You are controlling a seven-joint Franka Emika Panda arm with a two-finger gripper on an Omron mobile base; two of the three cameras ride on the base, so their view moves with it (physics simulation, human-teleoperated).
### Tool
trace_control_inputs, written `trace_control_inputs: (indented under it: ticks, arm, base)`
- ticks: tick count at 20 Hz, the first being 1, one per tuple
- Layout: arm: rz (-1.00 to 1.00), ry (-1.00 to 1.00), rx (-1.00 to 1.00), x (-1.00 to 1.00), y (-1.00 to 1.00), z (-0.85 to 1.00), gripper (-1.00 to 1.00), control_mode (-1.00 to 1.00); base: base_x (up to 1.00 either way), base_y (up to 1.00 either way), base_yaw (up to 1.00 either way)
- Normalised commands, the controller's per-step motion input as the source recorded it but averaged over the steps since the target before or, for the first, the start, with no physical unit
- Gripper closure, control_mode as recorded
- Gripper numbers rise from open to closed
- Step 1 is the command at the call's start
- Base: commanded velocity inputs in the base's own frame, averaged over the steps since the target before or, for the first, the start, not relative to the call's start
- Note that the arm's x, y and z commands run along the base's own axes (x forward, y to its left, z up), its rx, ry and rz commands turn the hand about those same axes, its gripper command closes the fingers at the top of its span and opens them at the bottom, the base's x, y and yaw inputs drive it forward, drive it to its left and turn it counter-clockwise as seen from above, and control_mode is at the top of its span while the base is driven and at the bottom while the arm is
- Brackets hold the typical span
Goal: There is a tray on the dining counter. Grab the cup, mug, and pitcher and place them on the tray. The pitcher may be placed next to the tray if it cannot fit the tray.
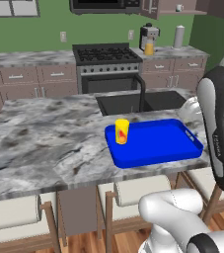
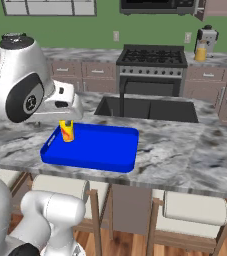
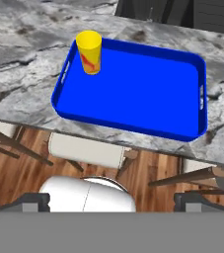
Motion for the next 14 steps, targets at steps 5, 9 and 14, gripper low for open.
trace_control_inputs:
  ticks: [5,9,14]
  arm:
    - [0.0,-0.09,-0.07,-0.27,0.0,0.17,-1.0,-1.0]
    - [0.0,-0.1,0.0,-0.22,0.0,0.21,-1.0,-1.0]
    - [-0.03,-0.1,0.01,-0.2,0.0,0.27,-1.0,-1.0]
  base:
    - [0.0,0.0,0.0]
    - [0.0,0.0,0.0]
    - [0.0,0.0,0.0]
